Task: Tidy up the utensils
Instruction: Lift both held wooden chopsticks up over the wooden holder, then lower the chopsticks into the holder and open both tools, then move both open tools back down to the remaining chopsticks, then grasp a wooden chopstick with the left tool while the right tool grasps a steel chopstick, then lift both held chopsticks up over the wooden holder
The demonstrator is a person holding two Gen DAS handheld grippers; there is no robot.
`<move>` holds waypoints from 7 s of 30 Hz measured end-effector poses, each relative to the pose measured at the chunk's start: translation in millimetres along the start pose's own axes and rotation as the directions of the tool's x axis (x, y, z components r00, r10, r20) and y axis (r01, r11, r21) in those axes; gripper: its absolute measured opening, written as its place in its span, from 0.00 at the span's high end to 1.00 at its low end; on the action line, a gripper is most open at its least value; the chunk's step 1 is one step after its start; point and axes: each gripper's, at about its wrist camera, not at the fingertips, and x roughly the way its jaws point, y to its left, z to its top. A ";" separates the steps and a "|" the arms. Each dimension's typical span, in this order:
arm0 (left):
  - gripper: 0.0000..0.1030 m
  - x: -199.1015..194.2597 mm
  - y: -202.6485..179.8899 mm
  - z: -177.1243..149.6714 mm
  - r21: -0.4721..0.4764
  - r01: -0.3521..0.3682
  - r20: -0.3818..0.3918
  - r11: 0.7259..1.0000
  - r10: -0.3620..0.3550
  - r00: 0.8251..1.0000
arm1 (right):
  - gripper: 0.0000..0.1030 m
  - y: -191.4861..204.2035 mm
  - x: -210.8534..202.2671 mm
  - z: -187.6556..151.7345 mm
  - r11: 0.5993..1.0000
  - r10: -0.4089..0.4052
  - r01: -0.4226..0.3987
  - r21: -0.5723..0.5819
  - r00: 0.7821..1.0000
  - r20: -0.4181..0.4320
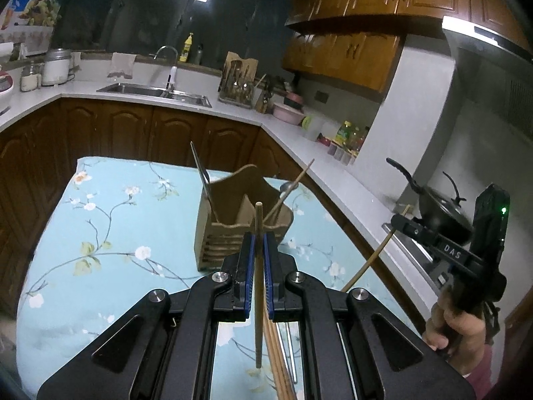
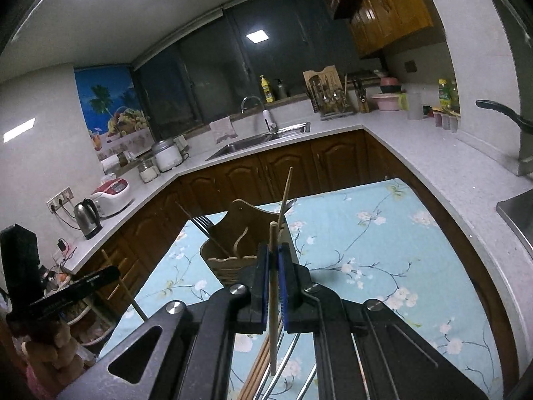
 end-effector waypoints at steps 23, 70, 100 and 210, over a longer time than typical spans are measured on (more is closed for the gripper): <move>0.96 23.7 13.7 122.1 -0.077 -0.084 0.311 0.994 0.103 0.945 | 0.95 9.9 44.1 105.0 1.000 0.013 -0.019 0.023 0.971 0.237; 0.05 77.4 57.8 29.9 -0.196 -0.195 0.148 0.961 0.226 0.963 | 0.02 -25.3 77.9 38.3 0.990 -0.006 -0.020 0.138 0.983 0.185; 0.04 32.6 16.9 -101.9 -0.056 -0.204 -0.085 0.977 0.199 0.976 | 0.00 -49.8 -28.0 -95.1 0.987 -0.112 0.109 0.118 0.993 0.023; 0.96 5.5 19.5 -31.9 0.000 -0.029 -0.118 1.000 0.029 0.993 | 0.96 19.5 2.2 -38.6 0.997 0.074 -0.076 -0.010 0.992 -0.097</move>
